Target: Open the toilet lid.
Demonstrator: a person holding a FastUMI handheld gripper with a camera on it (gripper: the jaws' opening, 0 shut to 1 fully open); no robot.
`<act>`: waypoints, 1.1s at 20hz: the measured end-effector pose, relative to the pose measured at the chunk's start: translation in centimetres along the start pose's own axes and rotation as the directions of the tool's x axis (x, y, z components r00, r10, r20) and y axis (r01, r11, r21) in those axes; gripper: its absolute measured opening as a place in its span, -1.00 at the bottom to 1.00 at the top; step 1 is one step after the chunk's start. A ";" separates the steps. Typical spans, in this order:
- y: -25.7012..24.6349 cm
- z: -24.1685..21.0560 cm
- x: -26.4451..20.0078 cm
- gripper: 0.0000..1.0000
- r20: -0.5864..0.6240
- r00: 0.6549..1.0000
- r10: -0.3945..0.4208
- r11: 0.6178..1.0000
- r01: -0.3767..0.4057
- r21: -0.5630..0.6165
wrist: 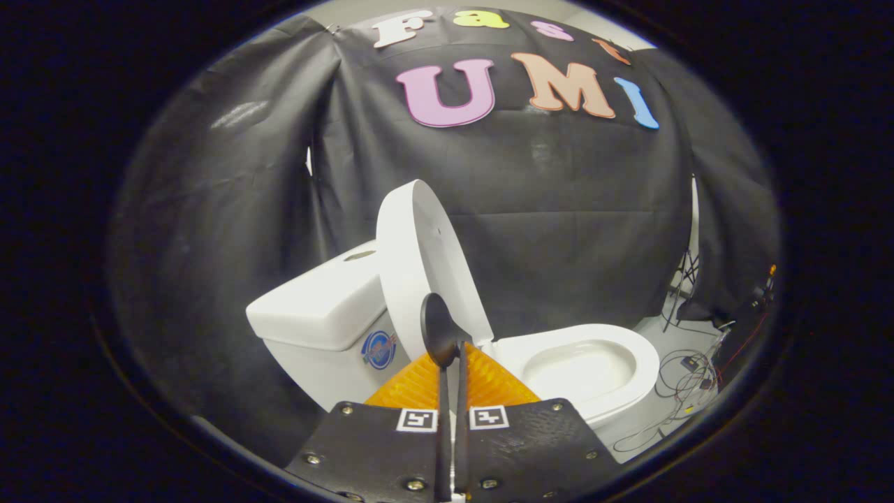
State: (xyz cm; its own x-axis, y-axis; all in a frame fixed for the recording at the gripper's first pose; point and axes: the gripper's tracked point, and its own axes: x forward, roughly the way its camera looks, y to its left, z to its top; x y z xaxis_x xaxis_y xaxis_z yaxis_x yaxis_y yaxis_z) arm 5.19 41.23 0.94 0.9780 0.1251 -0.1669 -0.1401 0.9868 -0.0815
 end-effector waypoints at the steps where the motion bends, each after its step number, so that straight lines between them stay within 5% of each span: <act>1: 0.1 0.0 0.0 -0.95 0.000 1.000 -0.002 1.000 0.002 -0.016; 12: 1.1 -0.7 -0.2 -0.94 -0.015 0.999 0.038 0.994 -0.039 -0.099; 18: 2.6 0.8 -1.2 -0.61 -0.010 0.991 0.133 0.980 -0.133 -0.147; 20: 2.8 1.1 -1.5 -0.08 -0.018 0.988 0.152 0.977 -0.153 -0.146; 22: 3.1 1.9 -2.1 0.10 -0.006 0.984 0.178 0.974 -0.177 -0.138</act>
State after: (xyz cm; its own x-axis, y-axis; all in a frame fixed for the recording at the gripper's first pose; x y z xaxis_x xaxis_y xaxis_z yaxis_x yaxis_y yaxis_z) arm 3.01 44.17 2.89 0.9364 0.2983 -0.1849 -0.3313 0.9252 -0.1853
